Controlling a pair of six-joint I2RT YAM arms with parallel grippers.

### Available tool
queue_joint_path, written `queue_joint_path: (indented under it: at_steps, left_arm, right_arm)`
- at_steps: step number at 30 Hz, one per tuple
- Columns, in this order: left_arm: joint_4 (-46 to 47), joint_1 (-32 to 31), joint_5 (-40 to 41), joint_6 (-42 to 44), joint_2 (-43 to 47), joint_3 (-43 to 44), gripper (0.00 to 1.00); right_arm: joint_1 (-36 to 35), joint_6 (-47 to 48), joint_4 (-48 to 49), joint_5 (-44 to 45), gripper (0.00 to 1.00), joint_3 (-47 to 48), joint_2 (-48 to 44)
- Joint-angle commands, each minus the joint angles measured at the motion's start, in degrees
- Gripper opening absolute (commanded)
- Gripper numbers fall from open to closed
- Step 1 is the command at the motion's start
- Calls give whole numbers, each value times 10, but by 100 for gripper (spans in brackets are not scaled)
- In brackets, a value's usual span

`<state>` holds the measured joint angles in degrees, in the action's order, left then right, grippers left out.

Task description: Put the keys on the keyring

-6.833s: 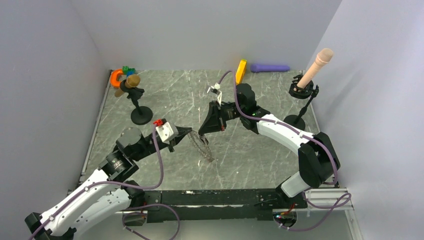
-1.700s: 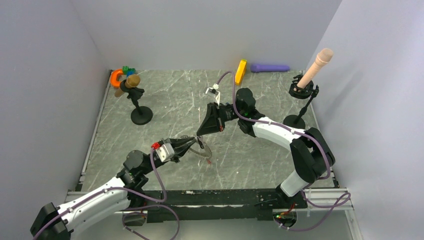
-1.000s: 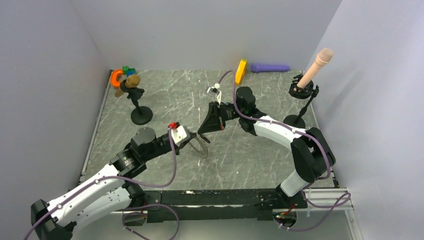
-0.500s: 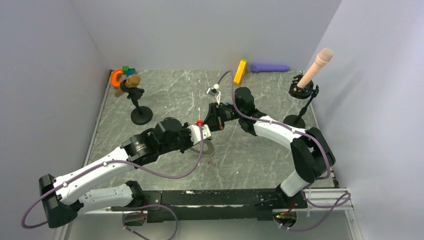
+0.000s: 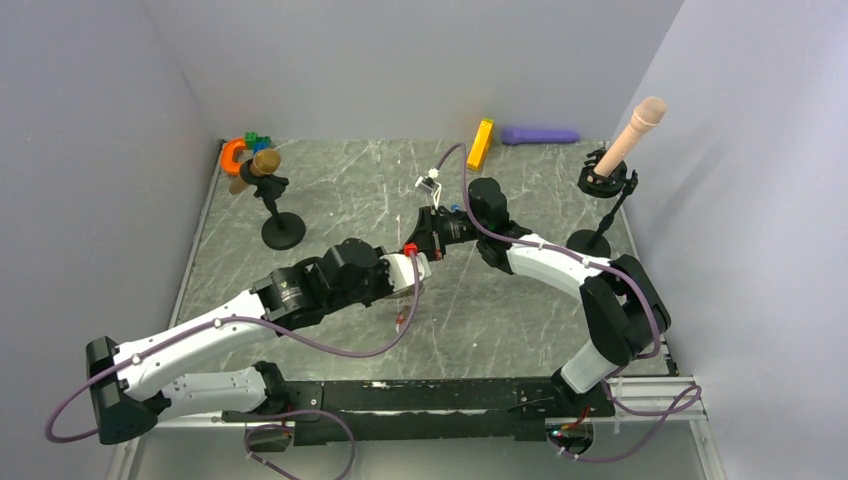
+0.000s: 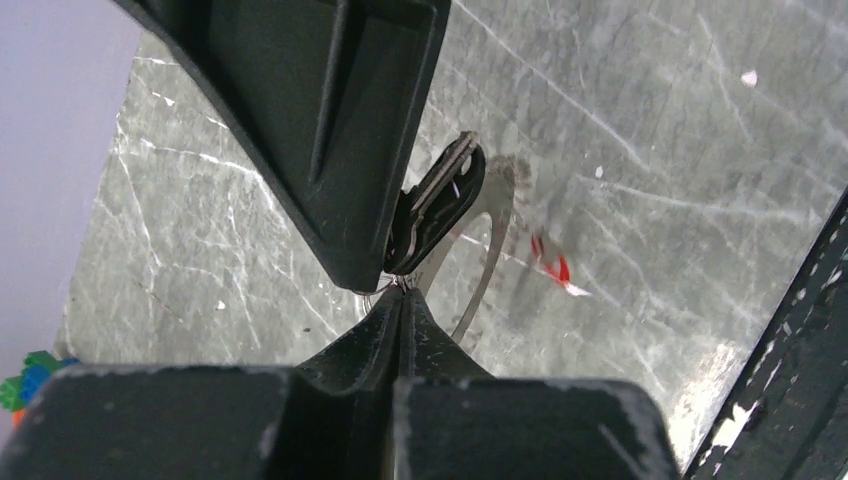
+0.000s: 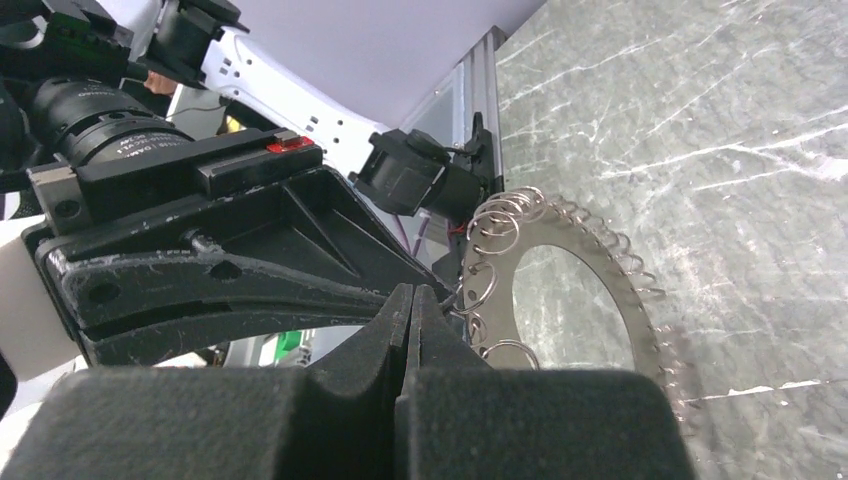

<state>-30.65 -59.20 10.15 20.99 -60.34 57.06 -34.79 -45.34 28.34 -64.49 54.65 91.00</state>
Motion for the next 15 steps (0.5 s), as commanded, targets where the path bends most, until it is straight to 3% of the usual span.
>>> queue_joint_path:
  at_steps: [1,6,10,15]
  left_arm:
    - [125,-9,18,-32,63,-33,16]
    - [220,-8,28,-73,193,-144,37]
    - [297,-7,18,-88,290,-227,43]
    - [437,-7,-36,-86,366,-348,43]
  right_arm:
    - [-10,1,18,2,0,7,-23]
    - [-1,-4,58,-21,0,0,-25]
    - [1,-12,93,-39,0,-4,-23]
    - [2,-51,172,-65,0,-14,-18]
